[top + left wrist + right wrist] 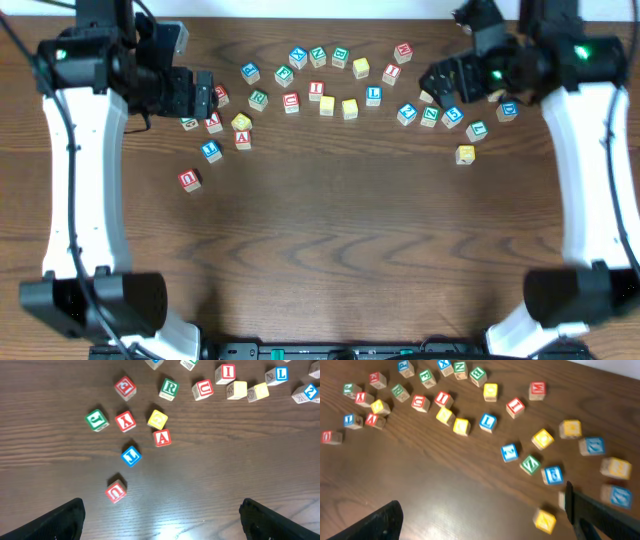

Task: Spell out CORL
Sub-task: 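Raise both arms and move grippers over the block arc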

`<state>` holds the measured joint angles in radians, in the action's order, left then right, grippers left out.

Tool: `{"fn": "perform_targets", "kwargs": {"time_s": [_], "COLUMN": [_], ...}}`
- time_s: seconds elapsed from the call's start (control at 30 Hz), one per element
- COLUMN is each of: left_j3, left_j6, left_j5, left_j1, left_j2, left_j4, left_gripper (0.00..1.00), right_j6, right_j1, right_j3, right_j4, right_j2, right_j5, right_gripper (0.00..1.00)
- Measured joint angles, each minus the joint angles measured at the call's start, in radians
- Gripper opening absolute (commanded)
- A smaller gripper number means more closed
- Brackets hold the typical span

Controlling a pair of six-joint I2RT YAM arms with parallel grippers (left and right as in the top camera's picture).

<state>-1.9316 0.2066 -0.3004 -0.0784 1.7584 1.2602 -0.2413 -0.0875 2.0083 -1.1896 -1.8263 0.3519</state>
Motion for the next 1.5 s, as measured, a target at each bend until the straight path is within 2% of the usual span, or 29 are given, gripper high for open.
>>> {"fn": "perform_targets", "kwargs": {"time_s": [0.17,0.33,0.5,0.77,1.0,1.27,1.43,1.5], "left_j3": [-0.004,-0.005,-0.005,-0.005,-0.005,0.006,0.007,0.007], "left_j6": [0.000,0.000,-0.001,-0.110,-0.203,-0.364,-0.392,-0.399], "left_j5": [-0.013,-0.013,-0.016,-0.016,0.001,0.143,0.169,0.177], "left_j1": [0.000,0.000,0.000,0.000,0.000,0.000,0.008,0.021], "left_j2": [0.063,0.069,0.069,0.069,0.069,0.069,0.069,0.072], "left_j4": [0.000,-0.023,-0.045,-0.117,-0.124,-0.114,-0.106,-0.097], "left_gripper": [0.98,0.98,0.98,1.00,0.90,0.83,0.81,0.81], "right_j6": [-0.002,-0.002,-0.002,-0.002,0.005,0.221,0.315,0.363], "right_j1": [-0.054,-0.103,-0.132,-0.156,-0.161,-0.161,-0.161,-0.161], "right_j3": [0.133,0.138,0.138,0.140,0.140,0.140,0.140,0.140], "right_j4": [-0.035,-0.029,-0.059,-0.059,-0.059,-0.049,-0.049,-0.051], "right_j2": [-0.179,-0.256,-0.280,-0.280,-0.280,-0.280,-0.280,-0.280], "right_j5": [-0.024,-0.088,-0.116,-0.084,-0.069,-0.210,-0.261,-0.289], "right_gripper": [0.99,0.99,0.99,0.99,0.99,0.95,0.95,0.91]}}
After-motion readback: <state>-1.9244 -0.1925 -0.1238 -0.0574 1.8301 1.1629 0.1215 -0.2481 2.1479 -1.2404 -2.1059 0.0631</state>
